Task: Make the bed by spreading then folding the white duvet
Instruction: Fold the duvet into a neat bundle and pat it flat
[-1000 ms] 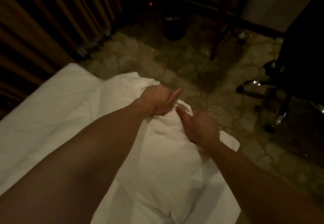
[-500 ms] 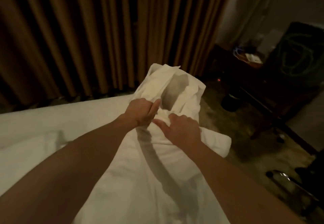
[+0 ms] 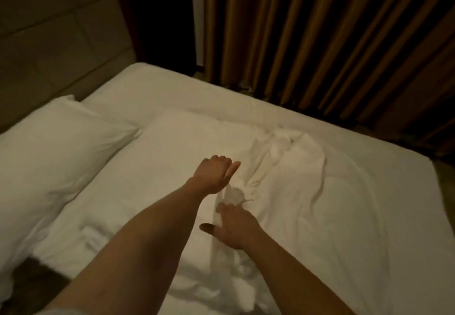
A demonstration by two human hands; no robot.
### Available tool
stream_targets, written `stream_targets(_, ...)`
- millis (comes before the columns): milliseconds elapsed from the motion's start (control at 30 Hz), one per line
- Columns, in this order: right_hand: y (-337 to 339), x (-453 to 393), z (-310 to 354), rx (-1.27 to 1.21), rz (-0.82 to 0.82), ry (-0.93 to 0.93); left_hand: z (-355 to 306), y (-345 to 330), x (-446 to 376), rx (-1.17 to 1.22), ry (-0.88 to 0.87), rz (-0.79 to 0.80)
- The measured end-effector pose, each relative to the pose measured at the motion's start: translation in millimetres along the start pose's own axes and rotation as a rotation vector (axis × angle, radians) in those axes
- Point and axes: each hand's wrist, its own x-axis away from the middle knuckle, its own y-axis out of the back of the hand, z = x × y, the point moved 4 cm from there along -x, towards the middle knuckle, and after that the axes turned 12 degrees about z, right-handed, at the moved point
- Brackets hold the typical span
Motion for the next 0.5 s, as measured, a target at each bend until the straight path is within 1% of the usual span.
stream_targets(67,7,5,0,0.079,-0.078,0.130,11,-12,6,0.082,0.090,-0.020)
stream_targets(133,22,16,-30,0.132,-0.147,0.199,0,-28,6,0.180,0.158,-0.015)
stream_targets(200,35,27,-81,0.147,-0.255,0.208,-24,-46,4,0.241,0.213,0.015)
stream_targets(300,57,43,-169,0.186,-0.509,0.175,-68,-74,1,0.286,0.333,0.081)
stream_targets(400,82,52,-222,0.165,-0.573,0.129,-117,-92,-2,0.356,0.455,0.050)
stream_targets(500,98,43,-244,0.209,-0.525,0.181,-158,-104,-6,0.288,0.570,0.043)
